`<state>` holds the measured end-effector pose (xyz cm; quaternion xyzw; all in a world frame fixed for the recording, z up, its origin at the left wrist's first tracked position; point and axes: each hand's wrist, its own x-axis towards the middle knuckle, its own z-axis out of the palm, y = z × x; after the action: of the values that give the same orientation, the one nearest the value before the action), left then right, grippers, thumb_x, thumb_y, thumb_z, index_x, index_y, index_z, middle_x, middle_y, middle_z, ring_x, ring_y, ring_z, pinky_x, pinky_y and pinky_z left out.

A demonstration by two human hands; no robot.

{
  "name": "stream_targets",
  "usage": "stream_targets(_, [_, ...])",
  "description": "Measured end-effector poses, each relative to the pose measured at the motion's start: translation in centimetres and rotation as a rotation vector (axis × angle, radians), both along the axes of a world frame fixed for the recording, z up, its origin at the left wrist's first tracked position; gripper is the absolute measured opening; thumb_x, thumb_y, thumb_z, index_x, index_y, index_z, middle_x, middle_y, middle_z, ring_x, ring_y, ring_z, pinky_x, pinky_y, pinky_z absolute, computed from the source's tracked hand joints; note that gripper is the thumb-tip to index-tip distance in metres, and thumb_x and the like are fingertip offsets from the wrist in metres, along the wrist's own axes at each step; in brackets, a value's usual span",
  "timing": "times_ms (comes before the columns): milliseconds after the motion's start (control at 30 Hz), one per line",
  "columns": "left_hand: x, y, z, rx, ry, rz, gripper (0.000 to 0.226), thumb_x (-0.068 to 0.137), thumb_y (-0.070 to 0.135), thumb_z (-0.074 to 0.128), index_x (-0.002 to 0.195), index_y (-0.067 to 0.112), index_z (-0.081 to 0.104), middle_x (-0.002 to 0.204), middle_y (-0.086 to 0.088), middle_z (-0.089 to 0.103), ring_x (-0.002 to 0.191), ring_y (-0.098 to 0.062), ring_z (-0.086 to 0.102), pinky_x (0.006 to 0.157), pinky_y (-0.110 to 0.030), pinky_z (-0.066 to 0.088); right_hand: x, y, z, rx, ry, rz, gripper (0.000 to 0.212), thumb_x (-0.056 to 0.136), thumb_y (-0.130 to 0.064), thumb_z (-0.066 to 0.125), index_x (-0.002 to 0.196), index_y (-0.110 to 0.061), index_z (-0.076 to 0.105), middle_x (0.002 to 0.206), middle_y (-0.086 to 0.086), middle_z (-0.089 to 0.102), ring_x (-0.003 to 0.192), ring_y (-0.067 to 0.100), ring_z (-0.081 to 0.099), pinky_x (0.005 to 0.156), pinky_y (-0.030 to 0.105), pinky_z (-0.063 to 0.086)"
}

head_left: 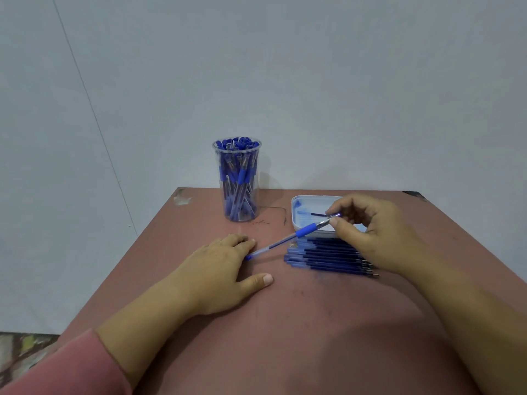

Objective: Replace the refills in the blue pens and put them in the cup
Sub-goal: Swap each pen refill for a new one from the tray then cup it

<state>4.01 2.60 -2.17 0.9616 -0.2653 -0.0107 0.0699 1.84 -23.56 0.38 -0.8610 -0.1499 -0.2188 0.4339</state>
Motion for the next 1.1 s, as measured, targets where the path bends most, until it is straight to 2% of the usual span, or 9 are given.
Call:
stream_targets(100, [0.4,-0.6,1.6,-0.004,-0.082,-0.01,0.068,0.088,0.068,0.042,0.144,0.029,0.035,0.14,0.009,0.047,0.123,-0.013,0.049,0.101,-0.031,0.042,0.1,0.4,-0.4,0.037,-0.026,-0.003,0.02,0.084,-0.005,0.067,0.085,-0.025,0.067,0.077,-0.012,0.064,0.071,0.004,0.057,0.07,0.01,0.043])
stream_targets(200, [0.8,-1.9,3.2,-0.036,-0.206,-0.075,0.065,0.09,0.065,0.04,0.146,0.031,0.035,0.14,0.012,0.048,0.125,-0.011,0.048,0.1,-0.031,0.042,0.1,1.3,-0.9,0.086,-0.048,0.033,0.011,0.082,-0.017,0.069,0.087,-0.027,0.067,0.079,-0.014,0.065,0.075,0.005,0.06,0.074,0.012,0.046])
stream_targets(333, [1.4,-3.3,2.9,-0.293,-0.278,-0.216,0.037,0.096,0.051,0.048,0.13,0.037,0.053,0.117,0.018,0.064,0.101,-0.003,0.06,0.081,-0.031,0.051,-0.1,2.0,-1.3,0.117,-0.071,0.07,0.01,0.08,-0.023,0.064,0.089,-0.028,0.066,0.084,-0.011,0.066,0.079,0.009,0.062,0.075,0.015,0.048])
stream_targets(467, [1.6,-2.9,1.0,-0.506,-0.33,-0.264,0.029,0.094,0.047,0.052,0.117,0.033,0.061,0.1,0.02,0.067,0.083,0.007,0.058,0.07,-0.012,0.046,-0.1,2.1,-1.5,0.09,-0.027,0.088,0.012,0.082,-0.021,0.066,0.087,-0.032,0.065,0.084,-0.011,0.067,0.079,0.009,0.063,0.076,0.018,0.05])
stream_targets(567, [1.6,-2.5,0.6,-0.524,-0.438,-0.295,0.025,0.093,0.042,0.054,0.113,0.03,0.064,0.098,0.02,0.066,0.085,0.004,0.058,0.069,-0.01,0.043,-0.2,2.3,-1.5,0.105,0.027,0.12,0.015,0.086,-0.015,0.07,0.087,-0.029,0.066,0.082,-0.007,0.068,0.076,0.01,0.063,0.074,0.017,0.049])
stream_targets(767, [1.9,-1.9,0.4,-0.543,-0.411,-0.314,0.023,0.093,0.041,0.057,0.114,0.033,0.063,0.1,0.023,0.065,0.086,0.008,0.059,0.072,-0.014,0.047,0.3,2.8,-2.1,-0.014,-0.004,0.111,0.01,0.083,-0.042,0.061,0.091,-0.045,0.067,0.092,-0.015,0.068,0.084,0.009,0.064,0.077,0.021,0.051])
stream_targets(867, [1.9,-1.8,0.6,-0.594,-0.297,-0.274,0.021,0.091,0.044,0.059,0.112,0.039,0.063,0.092,0.03,0.064,0.08,0.016,0.055,0.07,-0.006,0.042,0.7,2.7,-2.3,-0.191,-0.178,0.075,0.02,0.087,-0.041,0.063,0.107,-0.037,0.065,0.098,-0.017,0.064,0.089,0.0,0.061,0.079,0.011,0.046])
stream_targets(1000, [1.8,-1.9,0.7,-0.628,-0.301,-0.292,0.022,0.086,0.048,0.062,0.105,0.037,0.066,0.089,0.029,0.063,0.078,0.012,0.056,0.068,-0.005,0.039,1.0,2.7,-2.4,-0.267,-0.312,0.084,0.024,0.088,-0.033,0.06,0.106,-0.021,0.071,0.093,-0.013,0.066,0.088,0.004,0.06,0.076,0.022,0.049])
stream_targets(1100, [1.9,-1.9,0.6,-0.623,-0.363,-0.301,0.024,0.084,0.048,0.067,0.103,0.034,0.068,0.087,0.03,0.058,0.081,0.012,0.054,0.07,-0.004,0.038,1.2,2.8,-2.6,-0.273,-0.311,0.071,0.021,0.088,-0.031,0.063,0.104,-0.02,0.072,0.09,-0.012,0.067,0.085,0.003,0.06,0.074,0.022,0.048])
